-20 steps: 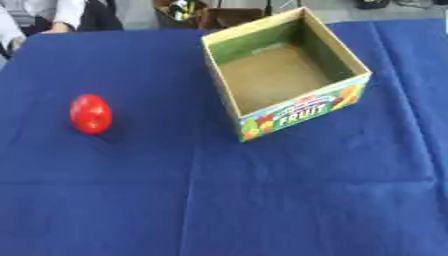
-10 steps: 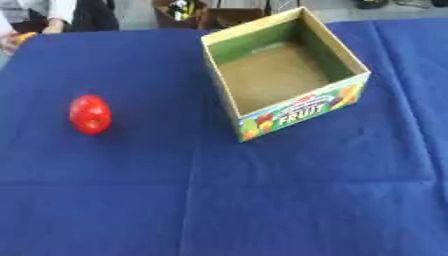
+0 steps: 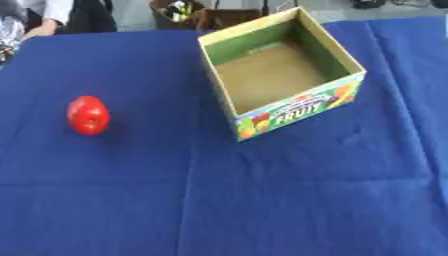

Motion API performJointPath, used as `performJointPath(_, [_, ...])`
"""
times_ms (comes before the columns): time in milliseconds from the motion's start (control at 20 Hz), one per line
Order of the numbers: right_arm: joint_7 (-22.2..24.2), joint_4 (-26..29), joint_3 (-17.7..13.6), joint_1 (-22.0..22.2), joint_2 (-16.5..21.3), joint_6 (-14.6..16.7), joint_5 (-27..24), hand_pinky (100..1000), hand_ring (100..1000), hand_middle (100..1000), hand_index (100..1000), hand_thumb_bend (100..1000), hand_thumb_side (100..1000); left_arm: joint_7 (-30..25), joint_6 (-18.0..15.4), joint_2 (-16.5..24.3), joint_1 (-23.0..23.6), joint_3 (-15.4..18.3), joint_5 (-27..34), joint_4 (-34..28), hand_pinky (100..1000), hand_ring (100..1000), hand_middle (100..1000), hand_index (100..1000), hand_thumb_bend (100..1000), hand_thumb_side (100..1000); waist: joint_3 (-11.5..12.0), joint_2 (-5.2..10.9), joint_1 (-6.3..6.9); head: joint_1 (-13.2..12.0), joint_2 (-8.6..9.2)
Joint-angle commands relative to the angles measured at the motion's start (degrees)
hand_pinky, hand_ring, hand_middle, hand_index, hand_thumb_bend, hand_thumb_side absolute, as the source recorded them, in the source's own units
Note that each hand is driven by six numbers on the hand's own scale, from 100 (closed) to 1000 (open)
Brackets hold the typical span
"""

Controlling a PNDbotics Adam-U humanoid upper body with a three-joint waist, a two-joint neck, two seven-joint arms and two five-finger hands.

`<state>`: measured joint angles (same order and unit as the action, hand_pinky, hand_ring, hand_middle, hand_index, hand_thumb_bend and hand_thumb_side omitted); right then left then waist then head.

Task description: Pick up objects on the table and place them in the box.

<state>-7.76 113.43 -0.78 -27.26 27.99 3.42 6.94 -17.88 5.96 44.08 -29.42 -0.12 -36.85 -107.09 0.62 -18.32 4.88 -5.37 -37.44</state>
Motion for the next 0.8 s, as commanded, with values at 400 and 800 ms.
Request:
performJointPath(400, [0.56,1.16,0.12,-0.75,1.47,0.08,-0.4,673,715,500,703,139,642,-16.47,-7.62,6.48,-4.83,-2.47,-0.76,7.88,587,775,842,1000,479,919,-0.53,1.26,0.11,-0.23,0.57])
performJointPath(800, [0.72,1.16,0.14,-0.61,1.43,0.0,-0.39,673,716,498,703,143,639,-23.46,-12.83,7.43,-5.9,-3.29,-1.86,11.57,669,817,885,1000,691,880,-0.71,1.21,0.24,-0.35,0.75])
